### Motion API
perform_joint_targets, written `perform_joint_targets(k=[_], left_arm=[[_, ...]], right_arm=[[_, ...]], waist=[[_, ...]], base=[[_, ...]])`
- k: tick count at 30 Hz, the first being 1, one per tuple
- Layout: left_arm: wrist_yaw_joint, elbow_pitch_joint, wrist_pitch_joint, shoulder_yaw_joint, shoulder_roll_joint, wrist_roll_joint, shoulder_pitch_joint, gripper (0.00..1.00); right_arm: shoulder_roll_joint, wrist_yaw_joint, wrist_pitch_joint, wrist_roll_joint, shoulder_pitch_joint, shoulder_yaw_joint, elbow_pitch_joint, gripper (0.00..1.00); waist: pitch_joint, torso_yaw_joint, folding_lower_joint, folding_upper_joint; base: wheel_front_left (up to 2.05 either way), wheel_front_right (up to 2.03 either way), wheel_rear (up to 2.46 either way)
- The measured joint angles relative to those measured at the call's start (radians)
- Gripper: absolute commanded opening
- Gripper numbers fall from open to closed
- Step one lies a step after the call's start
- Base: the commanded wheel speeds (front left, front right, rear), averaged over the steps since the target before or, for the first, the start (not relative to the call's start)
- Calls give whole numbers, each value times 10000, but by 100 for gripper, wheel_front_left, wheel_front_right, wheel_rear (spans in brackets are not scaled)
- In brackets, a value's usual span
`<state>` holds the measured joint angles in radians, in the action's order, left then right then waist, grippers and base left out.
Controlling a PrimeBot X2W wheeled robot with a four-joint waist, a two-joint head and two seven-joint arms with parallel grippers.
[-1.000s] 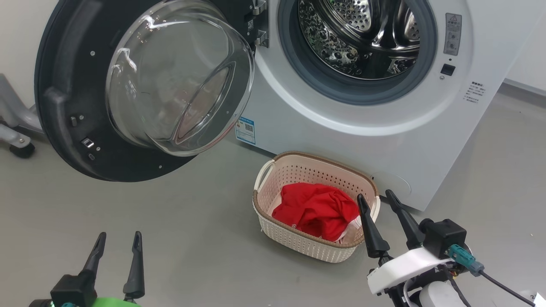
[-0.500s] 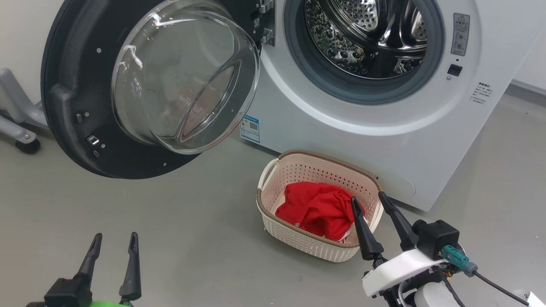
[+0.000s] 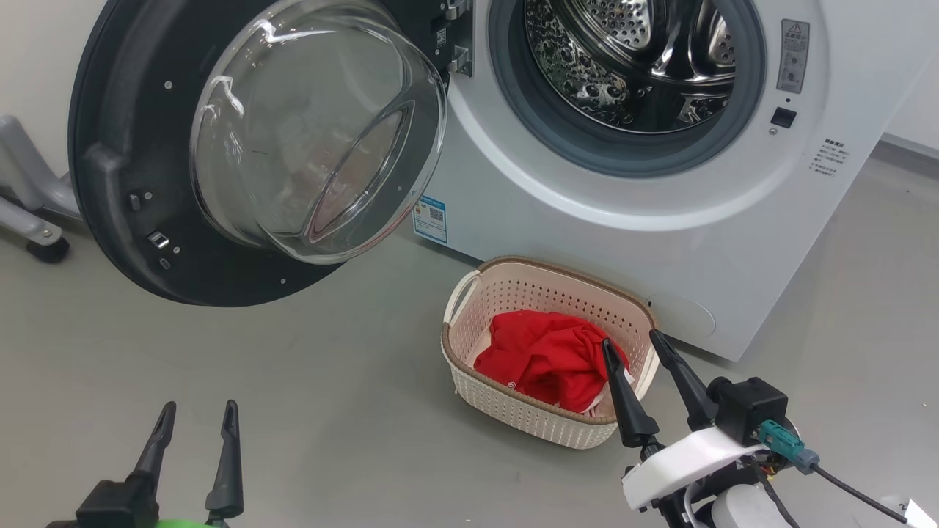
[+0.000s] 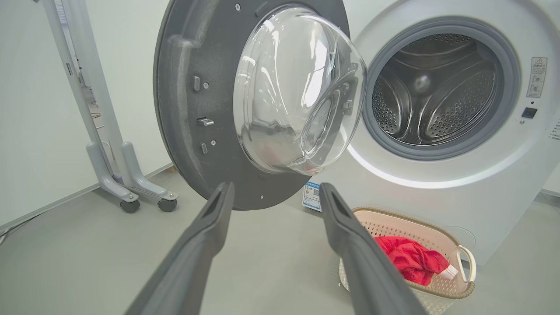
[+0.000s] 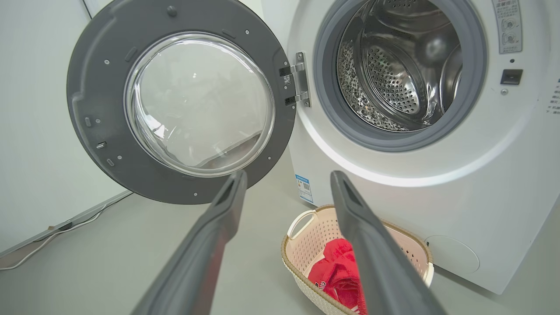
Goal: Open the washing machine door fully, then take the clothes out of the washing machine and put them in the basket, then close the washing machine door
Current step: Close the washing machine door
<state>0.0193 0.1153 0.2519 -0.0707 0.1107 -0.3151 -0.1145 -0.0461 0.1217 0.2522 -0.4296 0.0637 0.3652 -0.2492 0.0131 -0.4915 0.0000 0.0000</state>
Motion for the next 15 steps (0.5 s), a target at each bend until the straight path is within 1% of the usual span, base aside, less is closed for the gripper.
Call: perform_joint_targets(k=[15], left_arm=[[2, -100, 0, -56, -2, -23, -89, 100]], right_arm=[[0, 0, 0, -2, 98, -13, -44, 100]], waist=[[2, 31, 0, 0]], base=[[0, 0, 0]])
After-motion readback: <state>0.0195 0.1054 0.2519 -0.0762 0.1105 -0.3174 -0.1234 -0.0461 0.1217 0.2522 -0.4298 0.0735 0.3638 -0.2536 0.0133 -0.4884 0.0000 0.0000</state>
